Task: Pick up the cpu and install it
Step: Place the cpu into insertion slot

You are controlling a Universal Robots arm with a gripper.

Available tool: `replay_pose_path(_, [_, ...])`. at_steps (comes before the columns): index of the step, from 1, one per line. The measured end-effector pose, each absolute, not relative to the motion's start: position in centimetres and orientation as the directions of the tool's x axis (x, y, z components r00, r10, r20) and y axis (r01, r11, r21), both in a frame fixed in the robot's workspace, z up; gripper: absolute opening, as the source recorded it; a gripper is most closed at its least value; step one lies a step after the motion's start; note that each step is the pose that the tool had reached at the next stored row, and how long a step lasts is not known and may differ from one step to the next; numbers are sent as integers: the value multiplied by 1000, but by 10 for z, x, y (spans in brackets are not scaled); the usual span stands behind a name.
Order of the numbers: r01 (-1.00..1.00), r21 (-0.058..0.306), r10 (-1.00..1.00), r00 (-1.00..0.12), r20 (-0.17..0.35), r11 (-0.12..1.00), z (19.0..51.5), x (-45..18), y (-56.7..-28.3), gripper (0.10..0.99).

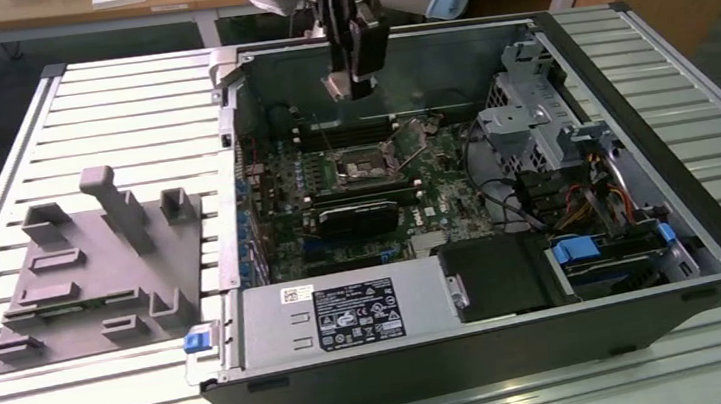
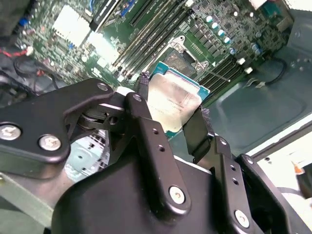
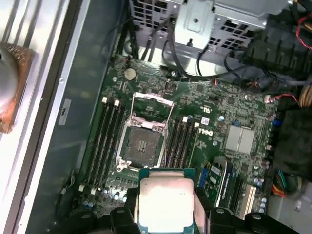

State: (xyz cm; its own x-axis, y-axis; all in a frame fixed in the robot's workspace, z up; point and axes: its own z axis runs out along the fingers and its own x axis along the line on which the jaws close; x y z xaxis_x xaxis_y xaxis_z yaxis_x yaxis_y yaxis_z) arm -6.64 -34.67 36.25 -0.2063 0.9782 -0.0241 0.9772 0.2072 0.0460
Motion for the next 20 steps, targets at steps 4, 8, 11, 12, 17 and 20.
replay_pose_path(4, [989,46,990,-139,-24,140,362,-66,-347,537])
replay_pose_path(8, [996,46,997,-74,-25,75,362,-66,-347,537])
replay_pose_path(11, [999,46,999,-28,-25,30,361,-66,-347,537])
replay_pose_path(12, [999,46,1000,-2,-25,3,361,-66,-347,537])
replay_pose_path(17, [993,46,993,112,-25,-111,360,-66,-347,537])
replay_pose_path(20, [985,46,986,167,-25,-166,360,-66,-347,537])
